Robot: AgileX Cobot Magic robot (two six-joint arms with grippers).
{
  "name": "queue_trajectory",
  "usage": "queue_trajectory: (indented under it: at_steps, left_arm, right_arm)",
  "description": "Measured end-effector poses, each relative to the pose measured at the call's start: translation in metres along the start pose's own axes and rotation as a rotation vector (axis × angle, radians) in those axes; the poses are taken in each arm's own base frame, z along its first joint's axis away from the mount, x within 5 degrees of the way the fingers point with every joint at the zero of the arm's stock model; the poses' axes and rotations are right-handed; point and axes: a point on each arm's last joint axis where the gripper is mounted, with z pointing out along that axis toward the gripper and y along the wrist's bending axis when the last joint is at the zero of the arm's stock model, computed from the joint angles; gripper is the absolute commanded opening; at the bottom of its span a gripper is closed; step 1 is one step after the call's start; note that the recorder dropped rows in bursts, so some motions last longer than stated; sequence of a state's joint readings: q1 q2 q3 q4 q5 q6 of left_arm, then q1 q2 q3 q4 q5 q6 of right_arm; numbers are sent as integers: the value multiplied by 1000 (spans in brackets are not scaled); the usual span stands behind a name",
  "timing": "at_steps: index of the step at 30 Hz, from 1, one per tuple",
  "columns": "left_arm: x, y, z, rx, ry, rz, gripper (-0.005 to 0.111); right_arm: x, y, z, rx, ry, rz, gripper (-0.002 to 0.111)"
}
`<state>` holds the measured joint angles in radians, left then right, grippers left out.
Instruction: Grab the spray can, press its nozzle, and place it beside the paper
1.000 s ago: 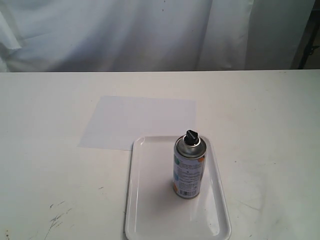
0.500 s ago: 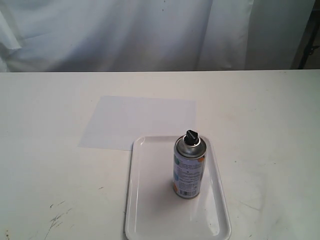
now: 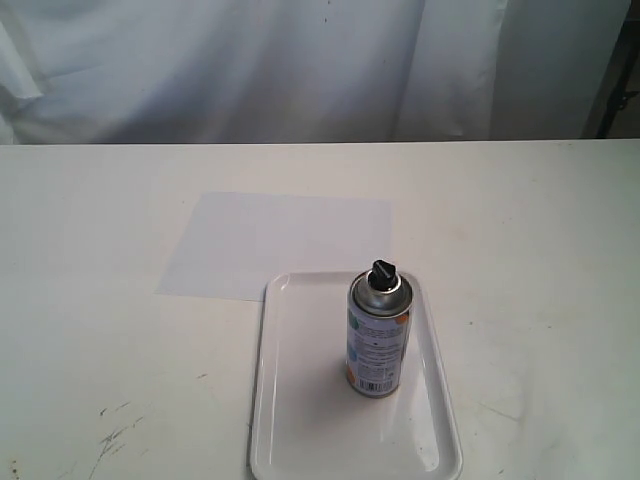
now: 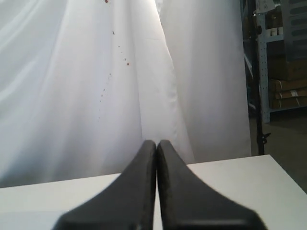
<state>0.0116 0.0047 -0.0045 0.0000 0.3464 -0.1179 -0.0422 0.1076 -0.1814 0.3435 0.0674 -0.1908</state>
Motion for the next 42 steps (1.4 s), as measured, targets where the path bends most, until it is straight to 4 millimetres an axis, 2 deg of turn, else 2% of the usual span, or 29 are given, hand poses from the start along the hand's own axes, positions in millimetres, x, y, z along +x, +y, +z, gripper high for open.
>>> queue_trajectory:
  at_steps: [6,14,22,31,42]
  left_arm:
    - [0,0,0,0,0,0,0]
    - [0,0,0,0,0,0,0]
    - [0,0,0,0,0,0,0]
    - [0,0,0,0,0,0,0]
    - [0,0,0,0,0,0,0]
  right_arm:
    - [14,-3,-5,33,73,-25,0]
    - [57,-13,-7,89,138,-7,0]
    - [63,-14,-8,101,188,-21,0]
    - [75,-15,-11,102,322,-81,0]
    - [77,-15,-12,103,347,-88,0]
